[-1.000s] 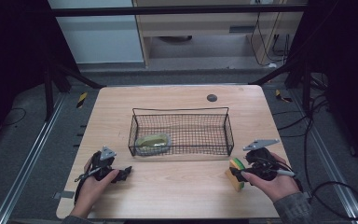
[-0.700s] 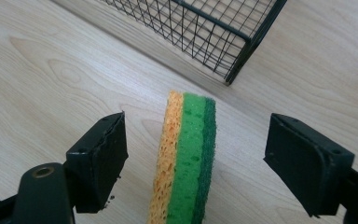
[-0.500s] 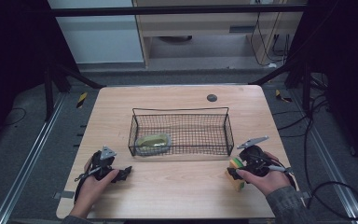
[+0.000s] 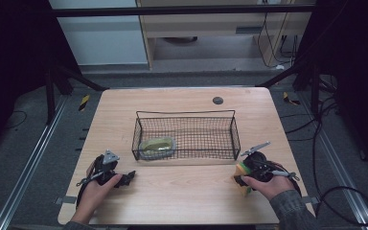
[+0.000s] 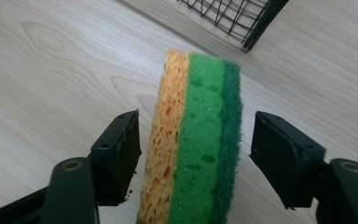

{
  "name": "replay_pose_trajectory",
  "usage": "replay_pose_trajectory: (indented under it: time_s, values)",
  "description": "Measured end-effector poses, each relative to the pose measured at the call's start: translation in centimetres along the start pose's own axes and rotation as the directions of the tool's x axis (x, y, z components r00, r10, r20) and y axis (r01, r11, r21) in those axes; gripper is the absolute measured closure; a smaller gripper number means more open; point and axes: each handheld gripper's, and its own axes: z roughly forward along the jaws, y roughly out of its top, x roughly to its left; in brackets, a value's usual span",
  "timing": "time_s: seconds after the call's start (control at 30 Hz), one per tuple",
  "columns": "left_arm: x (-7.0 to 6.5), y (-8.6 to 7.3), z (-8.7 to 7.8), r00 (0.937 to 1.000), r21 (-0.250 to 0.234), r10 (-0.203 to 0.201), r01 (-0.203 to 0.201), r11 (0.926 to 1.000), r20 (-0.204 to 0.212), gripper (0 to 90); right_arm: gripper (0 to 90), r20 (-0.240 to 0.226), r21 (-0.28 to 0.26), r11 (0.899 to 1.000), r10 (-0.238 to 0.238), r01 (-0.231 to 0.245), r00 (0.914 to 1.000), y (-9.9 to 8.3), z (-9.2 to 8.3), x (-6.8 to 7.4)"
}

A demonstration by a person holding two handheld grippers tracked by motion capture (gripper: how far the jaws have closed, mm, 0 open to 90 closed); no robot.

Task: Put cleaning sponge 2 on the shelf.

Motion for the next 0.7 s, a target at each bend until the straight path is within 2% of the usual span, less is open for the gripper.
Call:
replay_pose_trajectory:
  time_s: [0.2, 0.23, 0.27, 0.37, 0.5, 0.7]
  values:
    - [0.0, 0.0, 0.0, 1.0, 0.0, 0.0, 0.0, 1.0, 0.0, 0.0, 47.1, -0.009, 0.005, 1.0, -0.006, 0.006, 0.9999, 0.0, 0.0, 0.0]
    - [0.0, 0.0, 0.0, 1.0, 0.0, 0.001, -0.001, 1.0, 0.0, 0.0, 52.4, -0.01, 0.011, 1.0, -0.009, 0.01, 0.9999, 0.0, 0.0, 0.0]
    - [0.0, 0.0, 0.0, 1.0, 0.001, 0.001, -0.001, 1.0, 0.0, 0.0, 52.4, -0.01, 0.011, 1.0, -0.009, 0.01, 0.9999, 0.0, 0.0, 0.0]
    - [0.0, 0.0, 0.0, 1.0, 0.001, 0.001, -0.001, 1.0, 0.001, 0.0, 63.1, -0.021, 0.008, 1.0, -0.011, 0.011, 0.9997, 0.0, -0.2, -0.2]
    - [0.0, 0.0, 0.0, 1.0, 0.001, 0.001, -0.001, 1.0, 0.001, 0.0, 64.0, -0.03, -0.003, 1.0, -0.017, 0.017, 0.9994, -0.1, -0.8, -0.7]
    - [0.0, 0.0, 0.0, 1.0, 0.001, 0.001, -0.001, 1.0, 0.001, 0.0, 63.9, 0.002, -0.069, 0.998, 0.012, -0.012, 0.9999, 0.0, -2.3, -2.2]
